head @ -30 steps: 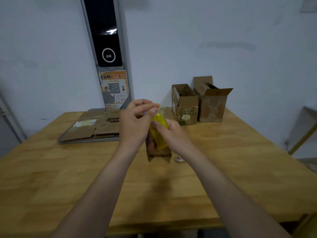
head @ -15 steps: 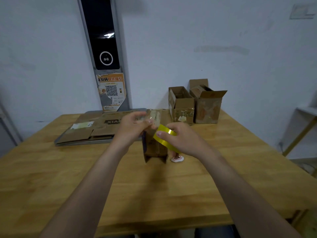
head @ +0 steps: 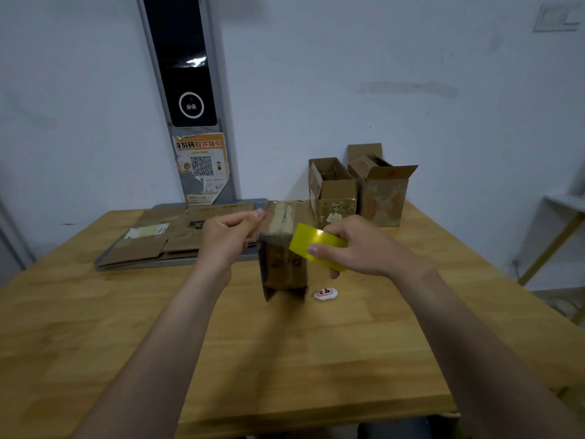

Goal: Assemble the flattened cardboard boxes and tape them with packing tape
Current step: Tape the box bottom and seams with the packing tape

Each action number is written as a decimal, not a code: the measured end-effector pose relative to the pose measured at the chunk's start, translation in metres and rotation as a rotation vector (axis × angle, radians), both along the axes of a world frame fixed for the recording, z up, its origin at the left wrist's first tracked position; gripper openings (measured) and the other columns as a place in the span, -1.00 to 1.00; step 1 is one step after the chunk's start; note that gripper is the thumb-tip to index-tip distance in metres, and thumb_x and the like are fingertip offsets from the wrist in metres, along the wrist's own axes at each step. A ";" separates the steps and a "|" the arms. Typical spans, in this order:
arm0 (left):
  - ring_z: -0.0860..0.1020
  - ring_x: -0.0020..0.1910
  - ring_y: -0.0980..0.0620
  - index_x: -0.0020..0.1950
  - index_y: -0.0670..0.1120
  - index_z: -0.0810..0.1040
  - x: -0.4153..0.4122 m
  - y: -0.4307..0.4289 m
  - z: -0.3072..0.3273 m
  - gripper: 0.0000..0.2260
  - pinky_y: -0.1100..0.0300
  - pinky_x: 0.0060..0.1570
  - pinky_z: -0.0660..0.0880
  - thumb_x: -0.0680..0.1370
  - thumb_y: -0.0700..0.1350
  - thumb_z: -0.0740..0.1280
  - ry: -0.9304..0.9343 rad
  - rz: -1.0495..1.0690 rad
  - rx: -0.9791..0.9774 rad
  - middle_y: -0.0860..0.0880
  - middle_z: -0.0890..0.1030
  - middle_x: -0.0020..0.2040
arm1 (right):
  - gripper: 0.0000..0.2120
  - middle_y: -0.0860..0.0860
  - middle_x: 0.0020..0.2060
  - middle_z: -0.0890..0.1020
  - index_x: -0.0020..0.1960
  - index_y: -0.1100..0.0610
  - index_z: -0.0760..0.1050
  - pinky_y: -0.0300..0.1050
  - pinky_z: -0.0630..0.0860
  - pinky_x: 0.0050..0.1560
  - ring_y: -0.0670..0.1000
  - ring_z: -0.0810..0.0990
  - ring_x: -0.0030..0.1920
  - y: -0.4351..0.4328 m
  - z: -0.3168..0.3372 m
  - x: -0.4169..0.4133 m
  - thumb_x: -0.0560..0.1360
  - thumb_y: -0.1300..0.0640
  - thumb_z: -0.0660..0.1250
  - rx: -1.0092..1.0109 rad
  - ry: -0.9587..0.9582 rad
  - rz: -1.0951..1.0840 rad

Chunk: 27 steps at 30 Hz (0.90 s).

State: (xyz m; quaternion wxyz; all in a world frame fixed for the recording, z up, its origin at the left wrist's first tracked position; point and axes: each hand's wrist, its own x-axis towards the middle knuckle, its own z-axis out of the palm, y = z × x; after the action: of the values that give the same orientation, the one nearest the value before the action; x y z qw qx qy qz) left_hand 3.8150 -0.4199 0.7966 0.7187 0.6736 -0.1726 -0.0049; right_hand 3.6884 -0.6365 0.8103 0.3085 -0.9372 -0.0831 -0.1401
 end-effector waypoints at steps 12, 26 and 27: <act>0.51 -0.17 0.10 -0.04 0.11 0.76 0.041 0.010 -0.044 -0.92 0.13 -0.13 0.51 0.52 0.06 0.51 0.195 0.178 -0.117 0.14 0.67 -0.21 | -0.31 0.06 -0.55 0.48 -0.45 0.12 0.48 0.00 0.36 0.07 0.02 0.43 -0.33 -0.066 -0.020 0.027 0.52 -0.43 0.11 -0.304 -0.317 -0.394; 0.59 -0.14 0.11 -0.04 0.15 0.73 0.088 -0.031 -0.083 -0.94 0.20 -0.23 0.52 0.57 0.07 0.46 0.196 0.209 -0.037 0.25 0.69 -0.26 | -0.42 -0.16 -0.60 0.20 -0.50 -0.13 0.15 0.07 0.45 0.08 -0.17 0.24 -0.51 -0.061 -0.042 0.097 0.58 -0.20 0.33 -0.463 -0.316 -0.419; 0.61 -0.10 0.11 -0.02 0.17 0.72 0.090 -0.037 -0.086 -0.93 0.20 -0.22 0.52 0.59 0.07 0.44 0.174 0.210 -0.015 0.26 0.71 -0.20 | -0.43 -0.19 -0.58 0.17 -0.48 -0.16 0.12 0.08 0.45 0.10 -0.19 0.21 -0.50 -0.058 -0.044 0.105 0.59 -0.19 0.33 -0.461 -0.309 -0.408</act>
State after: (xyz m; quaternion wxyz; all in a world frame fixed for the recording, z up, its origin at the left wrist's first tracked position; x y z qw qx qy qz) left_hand 3.9051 -0.4573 0.7105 0.7325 0.6796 -0.0382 0.0135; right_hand 3.7936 -0.6943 0.7662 0.0381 -0.9472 0.0305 -0.3169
